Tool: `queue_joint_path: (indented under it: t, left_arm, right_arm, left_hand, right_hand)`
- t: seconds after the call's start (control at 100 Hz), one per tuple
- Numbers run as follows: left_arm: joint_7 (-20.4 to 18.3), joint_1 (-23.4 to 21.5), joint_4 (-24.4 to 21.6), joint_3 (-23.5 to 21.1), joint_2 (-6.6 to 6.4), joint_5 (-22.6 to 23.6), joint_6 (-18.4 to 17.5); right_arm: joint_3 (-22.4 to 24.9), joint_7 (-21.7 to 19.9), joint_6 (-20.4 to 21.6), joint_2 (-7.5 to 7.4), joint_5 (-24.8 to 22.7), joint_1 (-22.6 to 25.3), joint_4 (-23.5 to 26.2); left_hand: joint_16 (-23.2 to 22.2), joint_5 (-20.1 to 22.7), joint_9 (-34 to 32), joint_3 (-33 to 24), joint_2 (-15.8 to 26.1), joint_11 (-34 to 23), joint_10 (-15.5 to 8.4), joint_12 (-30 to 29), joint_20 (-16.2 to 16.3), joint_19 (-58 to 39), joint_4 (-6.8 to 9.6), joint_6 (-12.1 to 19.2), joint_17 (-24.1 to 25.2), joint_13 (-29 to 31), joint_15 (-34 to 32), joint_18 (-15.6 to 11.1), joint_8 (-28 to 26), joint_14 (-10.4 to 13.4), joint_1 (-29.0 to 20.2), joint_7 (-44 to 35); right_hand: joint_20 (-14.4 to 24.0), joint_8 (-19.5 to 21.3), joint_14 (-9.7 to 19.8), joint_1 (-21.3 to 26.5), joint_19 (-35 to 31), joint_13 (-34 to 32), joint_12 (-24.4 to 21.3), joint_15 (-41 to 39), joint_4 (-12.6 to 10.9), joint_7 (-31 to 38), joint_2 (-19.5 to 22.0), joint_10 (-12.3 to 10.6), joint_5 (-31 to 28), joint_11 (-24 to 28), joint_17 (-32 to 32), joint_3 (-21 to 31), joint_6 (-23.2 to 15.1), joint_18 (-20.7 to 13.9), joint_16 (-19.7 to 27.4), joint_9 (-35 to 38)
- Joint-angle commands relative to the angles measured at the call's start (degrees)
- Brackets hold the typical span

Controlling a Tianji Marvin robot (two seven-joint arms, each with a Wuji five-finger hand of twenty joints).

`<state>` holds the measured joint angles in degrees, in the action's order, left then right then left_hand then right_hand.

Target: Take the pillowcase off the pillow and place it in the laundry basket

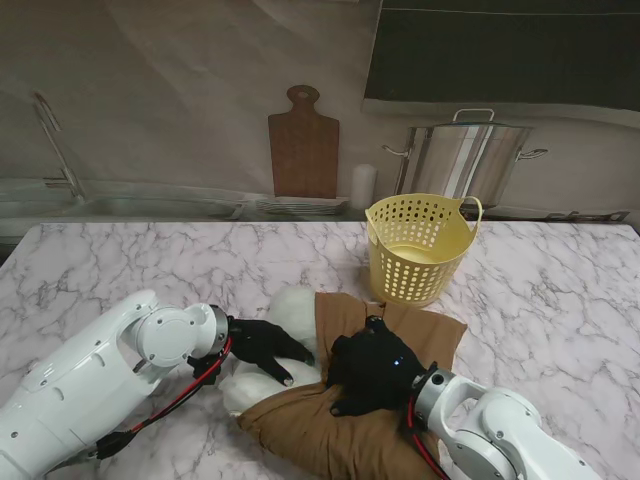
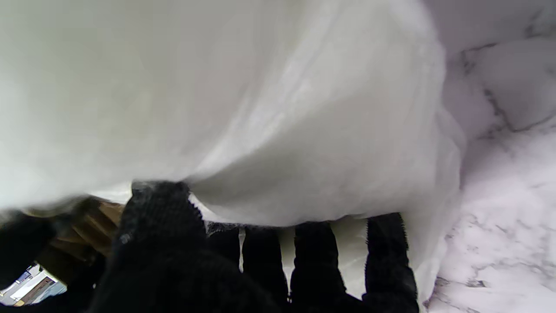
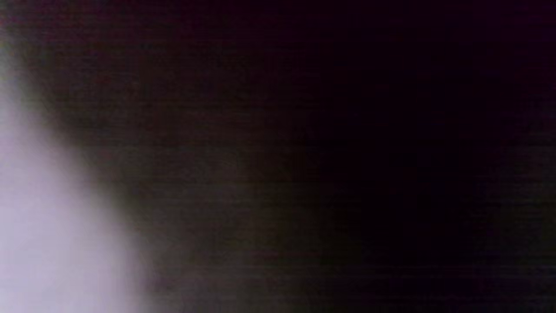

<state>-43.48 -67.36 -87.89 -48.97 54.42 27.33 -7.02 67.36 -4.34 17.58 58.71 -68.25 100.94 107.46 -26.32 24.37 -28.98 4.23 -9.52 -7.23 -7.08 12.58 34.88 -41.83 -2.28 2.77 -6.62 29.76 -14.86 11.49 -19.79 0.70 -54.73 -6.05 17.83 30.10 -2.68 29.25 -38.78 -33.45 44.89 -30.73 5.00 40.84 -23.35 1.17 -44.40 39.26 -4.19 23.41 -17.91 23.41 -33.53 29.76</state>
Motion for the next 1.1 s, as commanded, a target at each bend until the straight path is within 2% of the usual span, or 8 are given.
queue_joint_path:
  t: [0.0,0.11,0.24,0.41,0.6,0.72,0.9,1.09]
  left_arm:
    - [-1.6,-0.2,3.5,1.0,-0.41,1.0,1.5]
    - [-1.7,0.5,4.2,1.9,-0.4,0.9,2.0]
    - [-1.5,0.9,4.6,2.3,-0.36,1.5,2.3]
    - [2.1,-4.0,1.5,-3.6,0.32,5.4,0.8]
    - [4.5,-11.1,-5.6,-13.0,0.71,10.3,-3.7]
    - [7.7,-16.3,-9.9,-19.3,1.24,11.9,-6.6]
    - [12.2,-23.1,-14.8,-27.3,1.95,10.7,-12.1]
    - [7.0,-26.2,-17.1,-31.6,0.85,0.8,-15.3]
  right_arm:
    - [1.4,-0.5,0.3,-0.57,-0.7,2.4,-1.4]
    - [4.9,1.4,2.5,-0.49,-1.5,5.0,-0.9]
    - [8.0,1.3,4.1,-0.43,-1.8,7.7,0.1]
    - [6.6,2.4,4.1,-0.34,-0.4,6.8,-1.6]
    - [3.5,1.0,4.4,-0.21,4.1,2.2,-4.1]
    - [2.2,0.4,4.6,-0.12,6.2,0.2,-5.4]
    - [0.8,-1.4,4.9,-0.19,8.5,-2.2,-6.9]
    - [-0.2,-1.5,4.5,-0.04,10.4,-3.9,-8.4]
  left_hand:
    - [1.6,-2.6,3.1,-3.1,2.0,3.5,11.2,-1.2,0.0,3.8,1.95,-5.7,0.7,-1.2,3.9,3.0,3.8,-12.3,-4.9,2.7]
    - [1.6,-2.5,3.2,-3.1,2.0,3.5,11.1,-1.2,0.0,3.9,1.96,-5.6,0.6,-1.2,3.9,3.0,3.8,-12.3,-5.0,2.7]
    - [1.5,-1.9,2.6,-3.3,2.3,3.2,11.0,-1.1,0.1,3.7,2.01,-5.6,0.3,-0.8,3.7,2.9,3.8,-12.3,-5.5,2.4]
    - [1.2,-0.2,1.2,-3.4,3.8,2.7,11.4,-0.8,0.4,2.8,1.94,-6.1,-0.1,0.1,3.1,2.8,3.5,-12.2,-6.6,1.6]
    - [1.0,1.2,0.1,-3.1,4.9,2.4,12.0,-0.6,0.3,2.2,1.73,-6.5,-0.3,0.8,2.8,3.1,3.1,-11.9,-6.4,0.7]
    - [0.9,2.1,-1.0,-3.4,6.1,2.1,12.4,-0.5,0.2,1.7,1.69,-6.5,-0.7,1.6,2.5,3.4,2.8,-11.7,-7.4,0.3]
    - [0.7,3.5,-2.4,-3.5,6.5,1.9,12.4,-0.2,0.0,1.1,1.63,-6.1,-0.9,2.4,2.3,4.0,2.4,-11.4,-10.3,-0.3]
    - [2.5,0.9,1.6,-2.5,4.4,3.7,12.3,-1.1,-2.2,4.8,1.49,-5.7,0.5,-0.4,4.8,4.0,2.5,-11.5,-4.5,0.9]
  right_hand:
    - [-0.8,10.4,0.7,0.7,1.0,-0.6,-4.2,2.3,0.5,15.1,-4.3,0.3,-14.5,-3.5,0.5,5.7,-4.1,1.1,2.0,2.1]
    - [-0.1,16.1,1.4,-6.4,0.5,-3.5,-4.3,2.0,-0.4,18.4,-5.8,-1.8,-21.9,-2.2,-0.9,16.3,0.1,0.8,1.6,7.2]
    - [0.2,18.5,1.5,-7.7,0.2,-5.3,-3.8,1.5,-1.2,18.6,-5.9,-2.4,-23.2,-1.5,-1.8,18.3,0.9,0.7,1.3,9.6]
    - [0.4,16.9,1.6,-3.1,0.1,-6.8,-5.1,3.7,3.6,14.8,-9.5,-1.9,-10.8,-4.5,-2.9,18.9,-4.3,0.7,2.2,10.1]
    - [0.1,16.5,2.0,2.1,-0.3,-7.6,-7.3,5.4,2.9,11.2,-10.6,-2.4,3.8,-5.8,-3.1,25.5,-5.9,0.4,3.0,10.1]
    - [-0.1,15.0,2.3,6.8,-0.4,-8.6,-7.9,5.7,2.3,10.4,-11.1,-3.3,6.6,-5.5,-3.3,32.8,-7.0,0.1,3.1,11.0]
    - [-0.4,14.1,2.5,9.8,-0.4,-9.2,-4.0,6.0,1.8,9.9,-9.1,-3.2,6.1,-6.7,-3.5,37.6,-7.2,0.0,3.0,12.5]
    - [-0.5,14.0,2.5,10.7,-0.4,-9.5,-4.0,6.1,2.4,9.1,-6.9,-3.2,5.6,-7.7,-3.6,37.0,-7.2,0.0,3.0,13.3]
